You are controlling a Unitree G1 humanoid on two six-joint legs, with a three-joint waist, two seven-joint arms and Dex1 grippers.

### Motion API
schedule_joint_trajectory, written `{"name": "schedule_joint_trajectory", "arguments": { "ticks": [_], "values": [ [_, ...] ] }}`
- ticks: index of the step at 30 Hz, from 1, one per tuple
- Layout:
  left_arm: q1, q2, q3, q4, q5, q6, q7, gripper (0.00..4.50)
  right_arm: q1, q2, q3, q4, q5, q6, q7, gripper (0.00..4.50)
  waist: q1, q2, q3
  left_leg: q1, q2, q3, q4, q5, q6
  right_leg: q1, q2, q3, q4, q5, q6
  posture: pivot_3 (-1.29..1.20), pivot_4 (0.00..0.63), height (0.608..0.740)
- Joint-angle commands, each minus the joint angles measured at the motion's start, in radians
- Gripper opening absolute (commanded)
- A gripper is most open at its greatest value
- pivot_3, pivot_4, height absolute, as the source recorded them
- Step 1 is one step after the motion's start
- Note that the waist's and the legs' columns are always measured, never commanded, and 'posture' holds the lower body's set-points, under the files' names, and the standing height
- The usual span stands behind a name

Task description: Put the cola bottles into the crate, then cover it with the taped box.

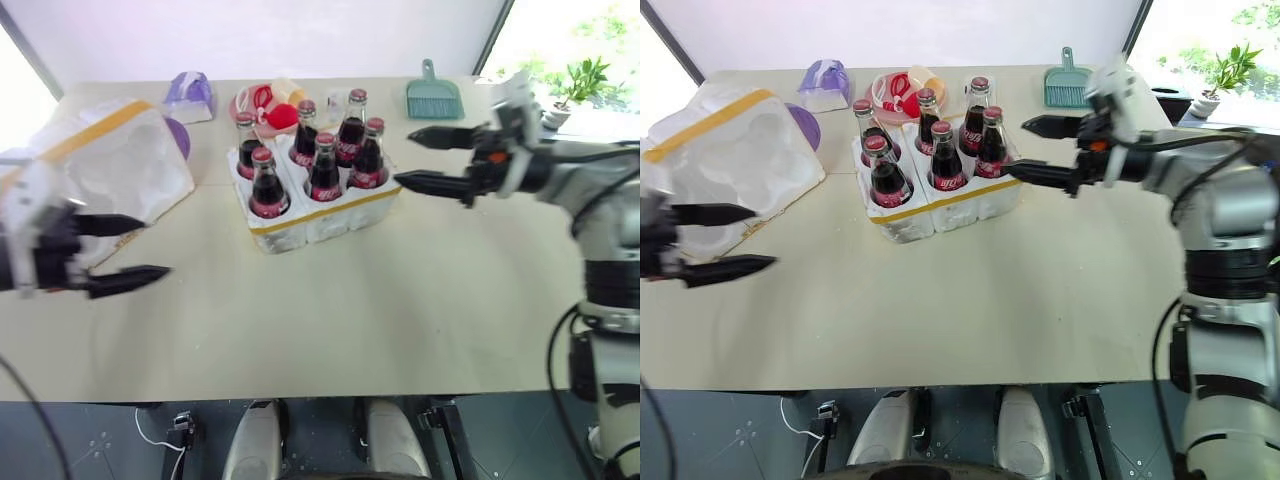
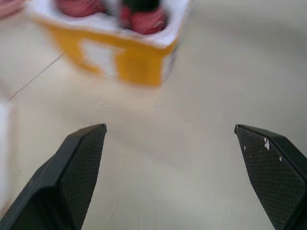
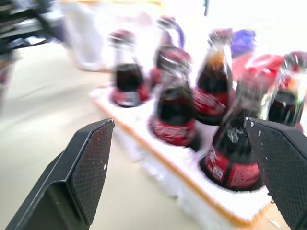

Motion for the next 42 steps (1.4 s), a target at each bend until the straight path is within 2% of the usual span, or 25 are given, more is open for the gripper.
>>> {"name": "schedule_joint_trajectory", "arguments": {
  "ticks": [1,4,7,9,13,16,18,23,33,36,41,42],
  "values": [
    [0.082,0.096,0.098,0.255,0.196,-0.169,-0.205,4.5,-0.067,-0.046,-0.046,-0.043,0.068,0.037,0.04,4.43,-0.001,0.0,0.0,0.0,0.0,0.0,-0.001,0.0,0.0,0.0,0.0,0.0,0.0,-0.001,-0.001,0.0,0.15,0.736],
    [0.064,0.197,0.005,0.548,0.319,-0.4,-0.246,4.5,-0.102,-0.053,-0.056,-0.046,0.105,0.072,0.053,4.43,0.0,0.0,0.0,0.0,0.0,0.001,-0.001,0.0,0.0,-0.001,0.0,0.0,0.0,-0.001,-0.003,0.0,0.15,0.736],
    [-0.101,0.273,-0.199,0.781,0.348,-0.542,-0.227,4.5,-0.094,-0.05,-0.048,-0.066,0.104,0.065,0.045,4.43,0.008,0.0,0.0,-0.001,0.0,0.001,-0.002,0.0,0.0,-0.002,0.0,0.0,-0.001,-0.001,-0.001,0.0,0.15,0.736],
    [-0.244,0.29,-0.344,0.884,0.402,-0.63,-0.216,4.5,-0.083,-0.048,-0.037,-0.073,0.085,0.048,0.031,4.43,0.009,0.0,0.0,-0.002,0.0,0.001,-0.002,0.0,0.0,-0.002,-0.001,0.0,-0.001,0.0,0.0,0.0,0.15,0.736],
    [-0.6,0.256,-0.588,1.048,0.563,-0.728,-0.236,4.5,-0.068,-0.055,-0.037,-0.076,0.08,0.043,0.014,4.43,0.009,-0.001,0.0,-0.002,0.0,0.002,-0.002,0.0,0.0,-0.002,-0.001,0.0,0.0,0.0,0.001,0.0,0.15,0.736],
    [-0.931,0.171,-0.761,1.212,0.751,-0.791,-0.202,4.5,-0.051,-0.053,-0.052,-0.095,0.092,0.061,-0.018,4.43,0.012,-0.002,0.0,-0.002,0.0,0.002,0.0,0.0,0.0,-0.002,0.0,0.0,0.002,0.001,0.001,0.0,0.15,0.736],
    [-1.074,0.115,-0.835,1.306,0.835,-0.815,-0.179,4.5,-0.034,-0.051,-0.061,-0.116,0.103,0.072,-0.035,4.43,0.011,-0.002,0.0,-0.002,0.0,0.002,0.001,0.0,0.0,-0.002,0.0,0.0,0.004,0.001,0.001,0.0,0.15,0.736],
    [-1.226,0.029,-0.916,1.456,0.941,-0.848,-0.108,4.5,0.002,-0.058,-0.08,-0.153,0.124,0.099,-0.076,4.43,0.005,-0.005,-0.001,-0.002,0.0,0.002,0.003,0.0,0.0,-0.002,-0.001,0.0,0.005,0.001,0.002,0.0,0.15,0.736],
    [-1.258,-0.068,-0.907,1.551,0.971,-0.82,0.027,4.5,0.072,-0.081,-0.156,-0.233,0.193,0.167,-0.155,4.43,0.009,-0.007,-0.001,-0.003,0.0,0.002,0.004,0.0,0.0,-0.002,-0.001,0.0,0.005,0.001,0.002,0.0,0.15,0.736],
    [-1.266,-0.093,-0.89,1.557,0.953,-0.791,0.001,3.71,0.079,-0.09,-0.169,-0.244,0.204,0.172,-0.174,4.5,0.009,-0.007,-0.001,-0.002,0.0,0.002,0.004,0.0,0.0,-0.002,-0.001,0.0,0.005,0.001,0.002,0.0,0.15,0.736],
    [-1.262,-0.114,-0.886,1.553,0.957,-0.789,-0.025,1.31,0.122,-0.14,-0.158,-0.272,0.176,0.135,-0.15,4.5,0.013,-0.007,-0.002,-0.002,0.0,0.002,0.004,0.0,0.0,-0.002,-0.001,0.0,0.006,0.001,0.002,0.0,0.15,0.736],
    [-1.263,-0.117,-0.885,1.551,0.956,-0.788,-0.029,0.72,0.137,-0.154,-0.155,-0.278,0.17,0.121,-0.139,4.5,0.014,-0.007,-0.002,-0.002,0.0,0.002,0.004,0.0,0.0,-0.002,-0.001,0.0,0.006,0.001,0.002,0.0,0.15,0.736]
  ]
}}
